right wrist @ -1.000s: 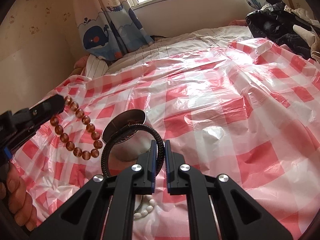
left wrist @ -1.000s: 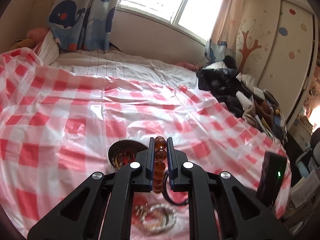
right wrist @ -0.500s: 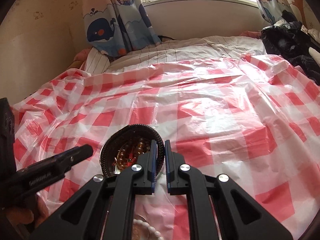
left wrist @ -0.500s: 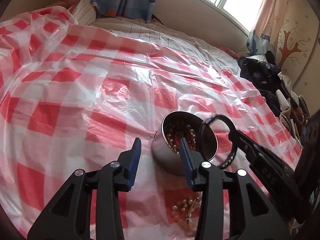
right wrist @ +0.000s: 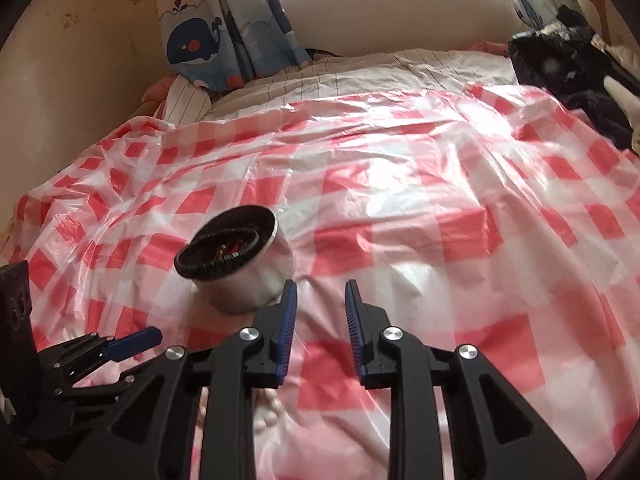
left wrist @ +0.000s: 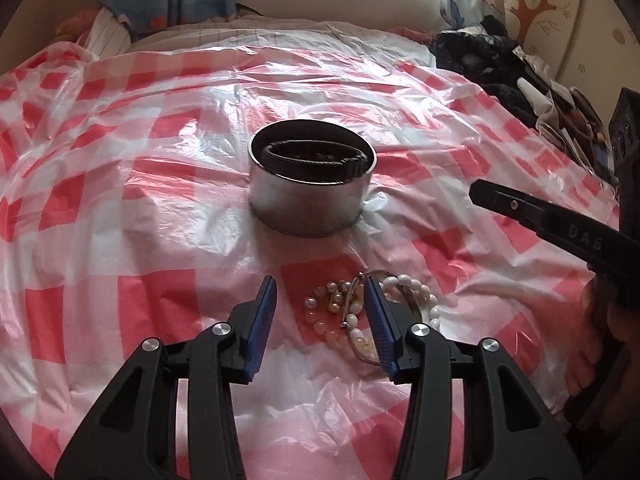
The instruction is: Organize jewelry
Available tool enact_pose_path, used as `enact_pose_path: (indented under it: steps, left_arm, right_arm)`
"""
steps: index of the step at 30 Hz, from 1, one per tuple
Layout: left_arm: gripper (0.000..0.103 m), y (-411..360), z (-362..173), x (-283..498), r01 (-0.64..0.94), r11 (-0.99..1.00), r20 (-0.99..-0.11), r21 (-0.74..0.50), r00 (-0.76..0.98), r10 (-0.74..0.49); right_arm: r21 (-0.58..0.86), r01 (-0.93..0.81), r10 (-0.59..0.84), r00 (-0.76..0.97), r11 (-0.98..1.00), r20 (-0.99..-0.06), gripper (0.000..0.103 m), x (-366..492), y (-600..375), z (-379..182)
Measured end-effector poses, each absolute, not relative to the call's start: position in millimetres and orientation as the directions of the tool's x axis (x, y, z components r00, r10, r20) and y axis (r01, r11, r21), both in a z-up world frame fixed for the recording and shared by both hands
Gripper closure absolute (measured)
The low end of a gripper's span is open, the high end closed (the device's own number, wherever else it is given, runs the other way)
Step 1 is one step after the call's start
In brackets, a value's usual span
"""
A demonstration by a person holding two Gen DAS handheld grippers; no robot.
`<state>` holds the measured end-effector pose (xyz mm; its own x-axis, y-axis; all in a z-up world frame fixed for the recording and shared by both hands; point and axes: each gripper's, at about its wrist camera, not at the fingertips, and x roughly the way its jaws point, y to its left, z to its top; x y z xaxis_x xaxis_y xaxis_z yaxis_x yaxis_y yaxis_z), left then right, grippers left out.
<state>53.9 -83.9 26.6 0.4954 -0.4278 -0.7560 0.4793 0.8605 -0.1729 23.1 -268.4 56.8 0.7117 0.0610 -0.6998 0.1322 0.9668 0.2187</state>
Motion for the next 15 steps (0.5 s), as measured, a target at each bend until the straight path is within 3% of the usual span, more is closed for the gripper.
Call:
enact_pose_path:
  steps: [1,3,9,15]
  left_arm:
    - [0.060,-87,25,52,0.484,0.859,-0.761,-0.167,0.491,-0.425]
    - [0.073,-89,21,51,0.489,0.857,-0.772,-0.164,0.477,-0.420]
    - [0.098,-101,12,46,0.529,0.839,-0.796,-0.123,0.452,-0.402]
    - [0.098,-86,27,42,0.499,0.850,-0.758,-0.168,0.486,-0.435]
  right_arm:
    - [0.246,0.145,0.077,0.699,0.958,-0.711,0.077,13,-277,52]
    - [0.286,0.158,0.105,0.683,0.945,-0.723,0.077,0,-285,45]
    - [0.318,0.095,0.181,0.656,0.943,-0.733,0.076,0,-270,35]
    - [0.329,0.069,0.212,0.638,0.942,-0.740,0.072,2,-261,29]
